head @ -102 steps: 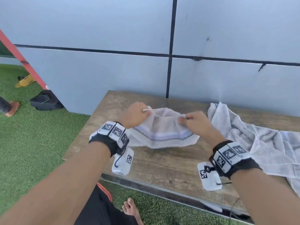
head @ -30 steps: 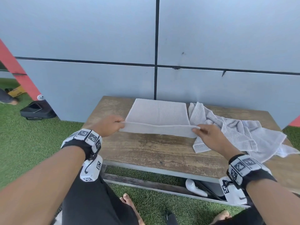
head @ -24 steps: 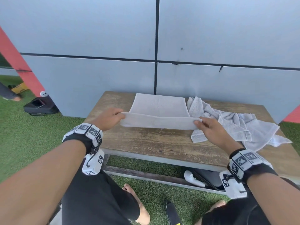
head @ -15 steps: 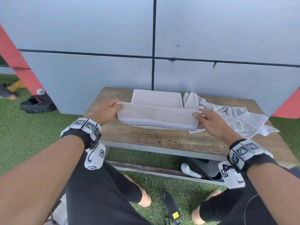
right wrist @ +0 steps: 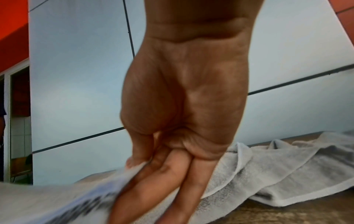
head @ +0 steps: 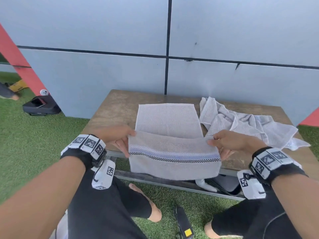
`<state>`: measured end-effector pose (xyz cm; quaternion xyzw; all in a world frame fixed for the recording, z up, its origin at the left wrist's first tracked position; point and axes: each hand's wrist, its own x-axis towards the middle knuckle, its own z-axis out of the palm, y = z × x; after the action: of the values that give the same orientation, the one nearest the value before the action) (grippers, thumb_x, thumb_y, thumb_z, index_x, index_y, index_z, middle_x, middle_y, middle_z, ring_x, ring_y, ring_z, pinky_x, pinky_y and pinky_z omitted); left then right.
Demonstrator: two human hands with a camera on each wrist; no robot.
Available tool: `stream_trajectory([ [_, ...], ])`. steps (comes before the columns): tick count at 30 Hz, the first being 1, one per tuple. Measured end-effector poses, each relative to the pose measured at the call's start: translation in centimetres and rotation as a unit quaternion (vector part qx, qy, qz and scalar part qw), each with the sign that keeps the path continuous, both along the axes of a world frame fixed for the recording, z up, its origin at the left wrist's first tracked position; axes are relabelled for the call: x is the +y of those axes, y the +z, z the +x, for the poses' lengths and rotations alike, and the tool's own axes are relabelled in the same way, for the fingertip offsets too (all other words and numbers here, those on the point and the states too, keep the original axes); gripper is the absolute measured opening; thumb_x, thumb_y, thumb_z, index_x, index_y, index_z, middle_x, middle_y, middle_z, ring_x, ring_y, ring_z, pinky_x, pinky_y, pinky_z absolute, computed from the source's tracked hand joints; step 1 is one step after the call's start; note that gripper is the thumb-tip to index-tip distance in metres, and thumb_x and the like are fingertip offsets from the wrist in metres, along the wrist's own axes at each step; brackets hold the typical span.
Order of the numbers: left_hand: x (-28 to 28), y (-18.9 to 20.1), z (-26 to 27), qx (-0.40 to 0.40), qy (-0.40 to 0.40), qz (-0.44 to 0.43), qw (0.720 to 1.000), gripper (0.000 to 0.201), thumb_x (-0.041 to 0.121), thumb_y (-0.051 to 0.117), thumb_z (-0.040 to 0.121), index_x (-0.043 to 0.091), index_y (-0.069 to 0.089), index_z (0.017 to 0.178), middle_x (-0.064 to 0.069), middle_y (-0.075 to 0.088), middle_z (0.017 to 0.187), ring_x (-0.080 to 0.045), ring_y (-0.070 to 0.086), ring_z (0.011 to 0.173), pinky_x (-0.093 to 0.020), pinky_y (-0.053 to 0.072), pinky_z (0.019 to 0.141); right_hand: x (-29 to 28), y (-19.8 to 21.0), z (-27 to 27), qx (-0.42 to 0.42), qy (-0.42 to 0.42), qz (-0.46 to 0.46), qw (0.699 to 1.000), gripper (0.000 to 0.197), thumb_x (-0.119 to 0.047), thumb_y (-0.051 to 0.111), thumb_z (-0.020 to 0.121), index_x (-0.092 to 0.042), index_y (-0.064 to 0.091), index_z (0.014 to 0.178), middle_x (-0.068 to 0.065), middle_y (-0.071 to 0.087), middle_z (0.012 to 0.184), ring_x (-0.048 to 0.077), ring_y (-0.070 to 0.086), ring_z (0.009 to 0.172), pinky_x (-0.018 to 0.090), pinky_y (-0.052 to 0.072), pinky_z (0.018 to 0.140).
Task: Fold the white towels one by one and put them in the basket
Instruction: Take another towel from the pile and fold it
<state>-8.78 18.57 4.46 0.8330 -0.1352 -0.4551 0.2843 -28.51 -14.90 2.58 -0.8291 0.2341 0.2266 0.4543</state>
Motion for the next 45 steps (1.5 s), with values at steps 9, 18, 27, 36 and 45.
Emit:
stream_trajectory([
  [9,-4.4,-3.1,7.8,-0.236,0.142,-0.144,0.95,0.028,0.024,0.051,0.1,0.003,0.068,0.094,-0.018,0.063,0.057,-0.023,0.058,0.046,-0.029,0.048,0.053,-3.0,-0.7,9.4,-0.197,-0.157,-0.09,0.964,0.005,-0.026,0.058,0.1,-0.025,0.055,0.105,0.002,0.068,0.087,0.015,0.07,0.057,0.021,0.053,0.048],
  [18,-9.4,-5.9,15.2,-0.396,0.176,-0.061,0.899,0.015,0.042,0.066,0.089,0.028,0.071,0.087,0.002,0.07,0.084,-0.023,0.066,0.086,-0.036,0.054,0.082,-7.0,-3.3,20.2,-0.162,-0.126,-0.338,0.919,0.036,-0.03,0.053,0.088,-0.014,0.049,0.057,0.01,0.063,0.067,0.034,0.062,0.082,0.034,0.048,0.073],
  [27,-13.2,-11.0,20.0,-0.391,0.169,0.019,0.904,0.004,0.029,0.067,0.084,0.025,0.066,0.086,0.0,0.069,0.092,-0.025,0.064,0.088,-0.029,0.046,0.071,-8.0,-8.1,24.7,-0.126,-0.116,-0.39,0.905,0.019,-0.024,0.05,0.09,-0.023,0.063,0.104,0.009,0.062,0.116,0.032,0.057,0.108,0.041,0.046,0.086],
  [36,-13.4,-12.3,20.9,-0.399,0.042,-0.057,0.914,0.02,0.015,0.071,0.082,0.021,0.057,0.069,0.007,0.057,0.07,-0.019,0.055,0.07,-0.028,0.038,0.06,-8.8,-10.3,25.7,-0.173,-0.067,-0.336,0.923,0.008,-0.021,0.066,0.091,-0.016,0.06,0.091,0.006,0.061,0.105,0.031,0.056,0.105,0.04,0.048,0.086],
  [45,-11.5,-9.1,20.4,-0.323,0.015,-0.102,0.941,0.023,0.003,0.079,0.077,0.018,0.067,0.063,0.012,0.059,0.054,0.001,0.046,0.045,-0.016,0.037,0.049,-9.5,-8.4,23.3,-0.236,-0.03,-0.247,0.939,0.021,-0.005,0.069,0.089,-0.023,0.062,0.08,0.009,0.062,0.092,0.022,0.056,0.081,0.027,0.04,0.069],
])
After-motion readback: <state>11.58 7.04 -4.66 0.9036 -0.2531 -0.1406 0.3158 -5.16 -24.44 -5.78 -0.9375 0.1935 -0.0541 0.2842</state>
